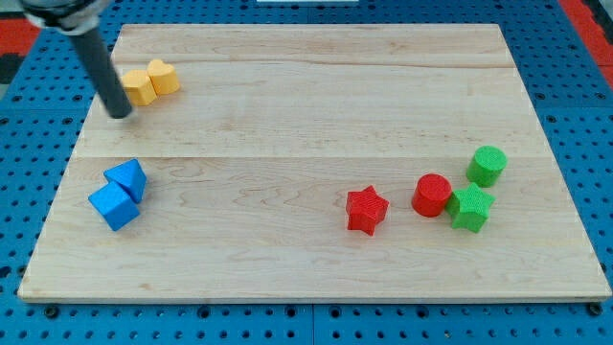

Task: Place your arm at the center of the board

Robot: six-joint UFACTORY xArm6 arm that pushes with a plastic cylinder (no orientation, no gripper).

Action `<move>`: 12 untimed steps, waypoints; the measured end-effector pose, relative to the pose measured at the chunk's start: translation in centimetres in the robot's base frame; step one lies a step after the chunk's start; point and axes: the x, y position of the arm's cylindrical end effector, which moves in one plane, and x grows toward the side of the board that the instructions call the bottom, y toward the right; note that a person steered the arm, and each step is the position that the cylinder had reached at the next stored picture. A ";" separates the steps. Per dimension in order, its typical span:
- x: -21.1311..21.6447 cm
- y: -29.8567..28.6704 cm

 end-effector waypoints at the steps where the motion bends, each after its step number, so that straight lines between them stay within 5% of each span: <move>1: -1.6 6.2; 4: -2.0 16.6; 7: -0.6 14.7; 12: 0.5 20.6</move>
